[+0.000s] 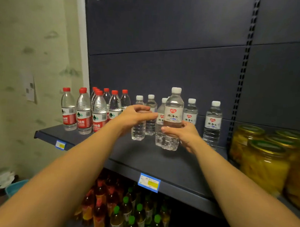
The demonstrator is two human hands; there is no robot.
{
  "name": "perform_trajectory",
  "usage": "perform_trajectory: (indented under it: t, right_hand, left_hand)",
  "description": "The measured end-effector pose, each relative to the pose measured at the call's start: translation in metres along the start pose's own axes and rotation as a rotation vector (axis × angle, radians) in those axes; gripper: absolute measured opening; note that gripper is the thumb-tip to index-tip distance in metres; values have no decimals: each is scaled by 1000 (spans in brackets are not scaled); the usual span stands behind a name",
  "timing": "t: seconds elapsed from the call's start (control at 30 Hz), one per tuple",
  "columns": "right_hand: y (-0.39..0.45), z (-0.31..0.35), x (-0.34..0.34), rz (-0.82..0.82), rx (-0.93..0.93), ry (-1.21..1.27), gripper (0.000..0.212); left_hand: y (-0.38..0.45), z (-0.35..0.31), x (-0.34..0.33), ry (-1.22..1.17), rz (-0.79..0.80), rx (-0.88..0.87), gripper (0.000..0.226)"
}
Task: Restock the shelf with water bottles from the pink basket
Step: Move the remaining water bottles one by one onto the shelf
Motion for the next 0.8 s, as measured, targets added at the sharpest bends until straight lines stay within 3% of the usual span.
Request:
perform_trajectory:
  t: [0.1, 0.27, 0.4, 0.8]
  right_hand:
    - [11, -3, 34, -83, 0, -32, 45]
    - [26, -12, 55, -186, 18, -5, 50]
    - [38, -19, 57, -193, 28, -47, 60]
    - [54, -64, 60, -220, -28, -45, 72]
  left_hand:
    - [5, 25, 29, -95, -48, 65, 79]
    - [5, 57, 50, -183, -60, 127, 121]
    - [4, 69, 48, -196, -59, 138, 109]
    - [3, 87, 46, -174, -10, 161, 109]
Point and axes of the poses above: each hand's wrist, its own y-axis towards the middle knuckle, its own x-axis out of the back of the hand, z = x × y, the point moved 9 cm from there along y, towards the middle knuckle, and after that the axes turned 15 degrees about -z, right-handed, at the moved point
